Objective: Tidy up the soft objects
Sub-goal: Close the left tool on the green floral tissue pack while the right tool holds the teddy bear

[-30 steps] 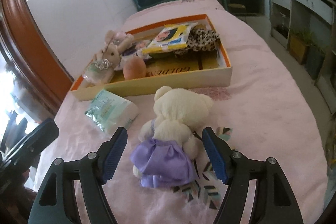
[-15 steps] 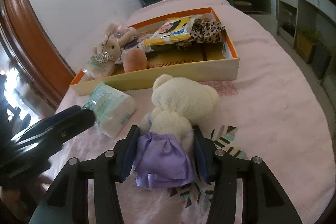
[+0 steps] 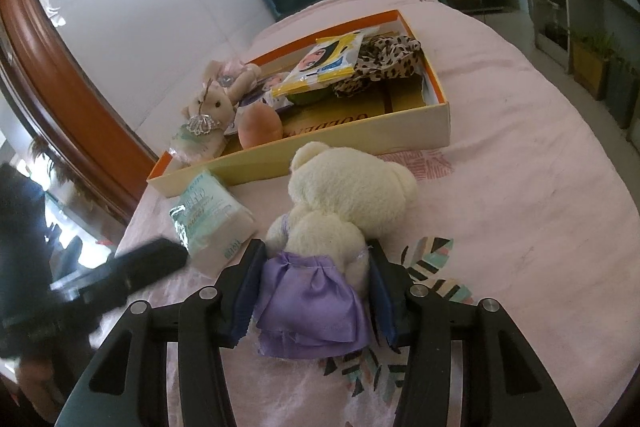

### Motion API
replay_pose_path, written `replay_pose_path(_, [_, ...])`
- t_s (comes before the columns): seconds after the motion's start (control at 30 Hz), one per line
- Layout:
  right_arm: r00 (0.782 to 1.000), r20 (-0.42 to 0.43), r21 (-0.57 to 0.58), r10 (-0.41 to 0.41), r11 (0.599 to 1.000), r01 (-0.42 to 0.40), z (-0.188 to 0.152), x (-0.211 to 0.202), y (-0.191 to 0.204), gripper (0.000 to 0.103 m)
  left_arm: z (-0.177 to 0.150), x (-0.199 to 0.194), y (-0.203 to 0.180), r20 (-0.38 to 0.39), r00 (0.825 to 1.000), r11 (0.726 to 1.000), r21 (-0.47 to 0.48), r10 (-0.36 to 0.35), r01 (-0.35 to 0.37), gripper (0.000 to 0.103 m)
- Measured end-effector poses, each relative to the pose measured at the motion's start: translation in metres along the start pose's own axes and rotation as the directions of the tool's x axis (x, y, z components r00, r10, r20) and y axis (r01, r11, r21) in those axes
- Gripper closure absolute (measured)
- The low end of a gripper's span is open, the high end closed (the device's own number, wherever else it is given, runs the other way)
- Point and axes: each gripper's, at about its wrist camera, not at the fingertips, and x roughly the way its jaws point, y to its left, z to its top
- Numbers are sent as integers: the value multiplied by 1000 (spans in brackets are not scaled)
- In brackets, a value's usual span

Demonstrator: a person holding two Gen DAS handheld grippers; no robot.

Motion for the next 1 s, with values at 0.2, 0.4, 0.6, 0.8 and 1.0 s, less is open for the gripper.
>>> replay_pose_path(0.2, [1000,4,16,19,1000,-19,-1,-1,-3,52,-5,15,-10,-7,1000,1000,-27,0,0,29])
replay_pose_path(0.4, [999,7,31,33,999,-33,-1,-1,-6,52,6,23,-12,-43,999,999,12,33,-32,27])
replay_pose_path(0.6, [999,8,35,38,999,-38,-1,-1,-6,52,5,18,1,-67,991,992,66,115,-111,26])
replay_pose_path(0.8, [999,8,36,40,999,-40,-1,-1,-6,52,3,-2,21,-63,981,980,86,182,-177,25])
replay_pose_path(1.0, [999,8,33,37,999,-37,-1,-1,-5,52,3,-35,43,-19,966,965,36,260,-259,27])
